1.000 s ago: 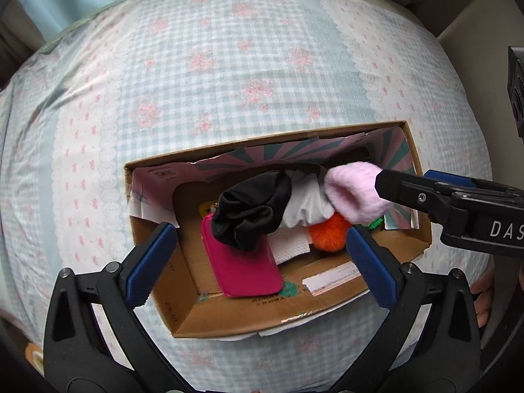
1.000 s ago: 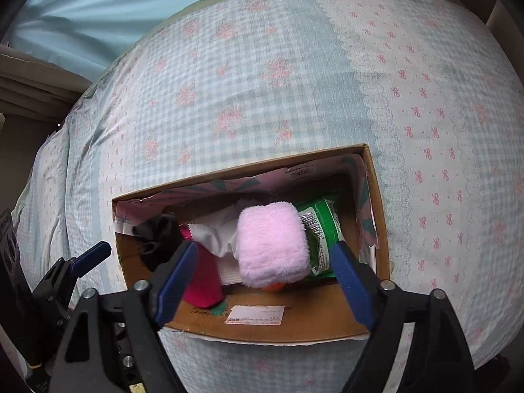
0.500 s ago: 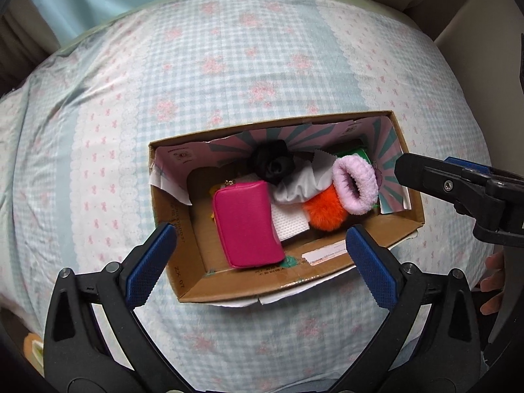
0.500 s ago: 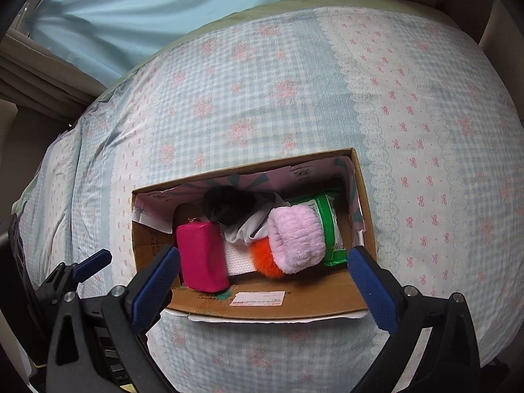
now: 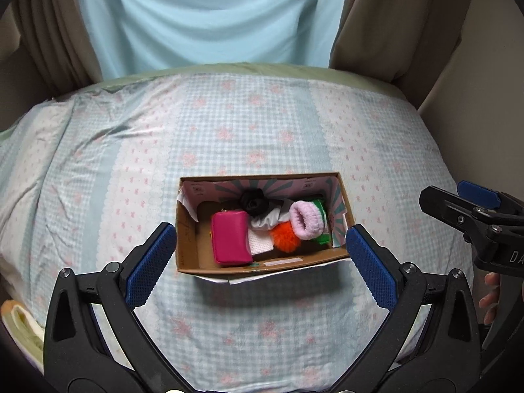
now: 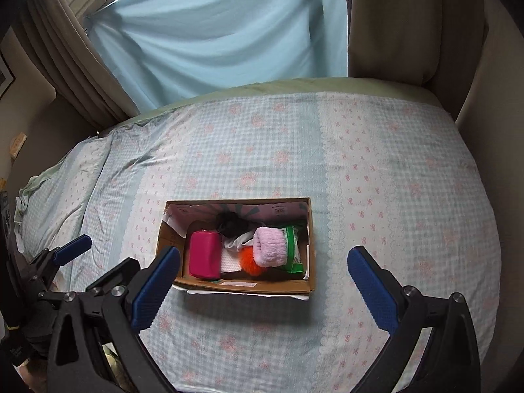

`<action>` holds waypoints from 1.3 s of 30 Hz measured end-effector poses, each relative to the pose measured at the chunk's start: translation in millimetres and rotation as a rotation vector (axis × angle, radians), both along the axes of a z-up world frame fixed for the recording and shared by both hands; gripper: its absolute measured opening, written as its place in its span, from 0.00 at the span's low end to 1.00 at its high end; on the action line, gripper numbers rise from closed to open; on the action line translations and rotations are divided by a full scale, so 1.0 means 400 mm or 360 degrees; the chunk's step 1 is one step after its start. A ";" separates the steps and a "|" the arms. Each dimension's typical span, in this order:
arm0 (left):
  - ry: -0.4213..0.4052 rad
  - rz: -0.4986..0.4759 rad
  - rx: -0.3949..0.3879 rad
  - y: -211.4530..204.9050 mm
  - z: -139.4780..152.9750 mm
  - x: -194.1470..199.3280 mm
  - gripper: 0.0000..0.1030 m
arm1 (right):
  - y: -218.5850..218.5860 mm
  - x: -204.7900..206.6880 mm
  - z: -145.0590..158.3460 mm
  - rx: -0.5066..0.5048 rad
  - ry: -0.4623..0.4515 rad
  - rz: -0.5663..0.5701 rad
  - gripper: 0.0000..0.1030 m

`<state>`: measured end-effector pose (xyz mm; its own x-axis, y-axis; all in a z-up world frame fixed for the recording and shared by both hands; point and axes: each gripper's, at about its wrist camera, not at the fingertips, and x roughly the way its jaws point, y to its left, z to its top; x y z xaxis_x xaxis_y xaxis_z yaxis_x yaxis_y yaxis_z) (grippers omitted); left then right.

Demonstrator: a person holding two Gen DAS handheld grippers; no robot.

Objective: Organize soft objects

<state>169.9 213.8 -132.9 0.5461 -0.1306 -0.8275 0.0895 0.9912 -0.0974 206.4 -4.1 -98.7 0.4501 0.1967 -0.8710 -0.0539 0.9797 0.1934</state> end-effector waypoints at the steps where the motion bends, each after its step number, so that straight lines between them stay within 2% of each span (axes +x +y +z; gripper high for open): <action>1: -0.0060 0.0016 -0.0020 -0.007 0.039 -0.022 1.00 | -0.015 -0.020 0.035 -0.0022 -0.0049 -0.0003 0.99; 4: -0.0240 0.0032 -0.0010 -0.037 0.148 -0.090 1.00 | -0.061 -0.087 0.139 -0.0121 -0.0231 -0.0022 0.99; 8: -0.0427 0.0056 0.0071 -0.082 0.250 -0.169 1.00 | -0.109 -0.164 0.249 -0.0258 -0.0427 -0.0043 0.99; 11: -0.0502 0.0050 0.0085 -0.111 0.291 -0.211 1.00 | -0.143 -0.209 0.295 -0.0300 -0.0489 -0.0069 0.99; 14: -0.0518 0.0050 0.0075 -0.138 0.314 -0.247 1.00 | -0.168 -0.249 0.329 -0.0329 -0.0560 -0.0095 0.99; 20: -0.0594 0.0047 0.0053 -0.186 0.339 -0.312 1.00 | -0.211 -0.314 0.350 -0.0340 -0.0625 -0.0167 0.99; 26: -0.0677 0.0025 0.0063 -0.215 0.359 -0.335 1.00 | -0.237 -0.332 0.349 -0.0292 -0.0640 -0.0204 0.99; 39: -0.0699 -0.0007 0.0074 -0.238 0.362 -0.334 1.00 | -0.264 -0.347 0.352 -0.0273 -0.0652 -0.0234 0.99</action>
